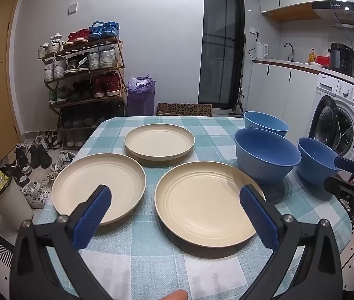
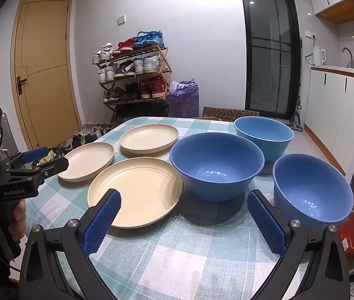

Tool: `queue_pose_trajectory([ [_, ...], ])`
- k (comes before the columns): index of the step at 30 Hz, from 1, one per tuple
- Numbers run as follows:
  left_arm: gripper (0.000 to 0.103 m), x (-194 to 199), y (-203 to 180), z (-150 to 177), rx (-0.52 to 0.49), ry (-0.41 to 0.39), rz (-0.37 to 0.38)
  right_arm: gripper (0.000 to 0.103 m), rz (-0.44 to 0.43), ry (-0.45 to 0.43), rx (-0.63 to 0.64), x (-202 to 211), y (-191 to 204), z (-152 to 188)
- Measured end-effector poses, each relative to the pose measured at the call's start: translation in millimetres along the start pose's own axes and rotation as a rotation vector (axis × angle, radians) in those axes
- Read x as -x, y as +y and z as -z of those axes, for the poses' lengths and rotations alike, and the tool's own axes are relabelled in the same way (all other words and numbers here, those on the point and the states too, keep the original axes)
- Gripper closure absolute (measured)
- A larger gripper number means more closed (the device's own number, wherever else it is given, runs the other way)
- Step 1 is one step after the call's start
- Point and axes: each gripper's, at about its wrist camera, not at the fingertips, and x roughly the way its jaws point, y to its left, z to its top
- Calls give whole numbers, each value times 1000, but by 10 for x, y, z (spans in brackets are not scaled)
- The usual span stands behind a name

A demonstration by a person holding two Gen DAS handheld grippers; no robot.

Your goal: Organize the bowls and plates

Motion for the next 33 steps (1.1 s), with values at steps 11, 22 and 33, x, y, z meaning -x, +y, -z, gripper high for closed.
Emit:
queue_pose_trajectory([
  [11,0,-22,-7,11,2,7,-7,0,5,5,1,-38,-57,45],
  [22,0,-28,-24,27,-4,8,-16,0,20,18,8,-78,-73,29],
  [33,0,-54,-7,31,-6,11,-2,0,26,39,11,-156,-76,48],
])
